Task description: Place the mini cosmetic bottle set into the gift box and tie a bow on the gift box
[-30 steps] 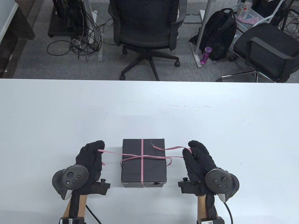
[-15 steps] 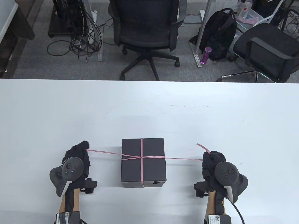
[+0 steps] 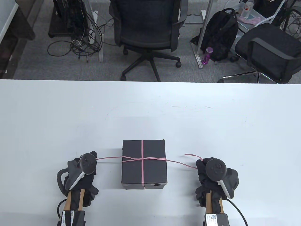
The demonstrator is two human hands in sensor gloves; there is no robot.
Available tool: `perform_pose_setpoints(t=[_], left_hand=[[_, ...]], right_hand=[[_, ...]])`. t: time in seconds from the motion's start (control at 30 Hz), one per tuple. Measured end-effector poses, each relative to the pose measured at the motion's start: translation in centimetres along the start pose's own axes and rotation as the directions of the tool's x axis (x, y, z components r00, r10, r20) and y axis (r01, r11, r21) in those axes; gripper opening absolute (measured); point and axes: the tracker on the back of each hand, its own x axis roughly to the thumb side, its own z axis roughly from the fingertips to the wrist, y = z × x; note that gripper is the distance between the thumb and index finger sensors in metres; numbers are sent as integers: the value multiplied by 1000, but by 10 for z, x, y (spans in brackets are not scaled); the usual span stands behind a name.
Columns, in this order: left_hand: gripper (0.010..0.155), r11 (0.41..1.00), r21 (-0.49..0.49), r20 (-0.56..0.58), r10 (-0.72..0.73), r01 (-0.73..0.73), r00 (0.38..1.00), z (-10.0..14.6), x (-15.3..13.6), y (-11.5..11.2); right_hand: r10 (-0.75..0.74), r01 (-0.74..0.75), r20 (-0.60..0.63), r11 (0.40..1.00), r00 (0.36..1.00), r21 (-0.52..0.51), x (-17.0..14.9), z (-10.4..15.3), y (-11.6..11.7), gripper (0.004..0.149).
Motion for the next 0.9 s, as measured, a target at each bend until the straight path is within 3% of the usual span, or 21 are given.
perform_pose_setpoints(t=[0.17,0.27,0.33,0.43,0.47,0.53,0.63,0.77,0.9], left_hand=[[67,992,-124,-46,-5,0,999,-4,-7,0],[69,986,-169,-85,-27,12,996,-5,-10,2],[68,994,-106,-56,14,-20,998,-2,-8,9],[63,971,59,128,224,-233,966,7,4,24],[63,950,59,199,289,-305,937,10,8,27],[62,882,-33,352,451,-471,820,15,20,33],[67,828,-228,429,558,-513,710,18,35,31],[77,832,-296,462,554,-469,692,15,47,22],[86,824,-361,453,564,-436,690,10,54,10]], right_hand=[[-8,8,1,996,1000,90,-2,-3,3,71],[-5,5,8,997,1000,78,-1,-3,1,71],[-54,52,54,998,997,44,4,-1,-2,67],[-227,221,163,974,960,52,16,2,-7,62],[-275,268,187,961,943,65,19,3,-7,61],[-417,392,244,909,876,145,29,6,-5,60],[-564,489,267,819,781,299,40,7,2,62],[-643,510,254,744,723,430,51,8,14,69],[-659,502,252,722,708,476,55,8,19,74]])
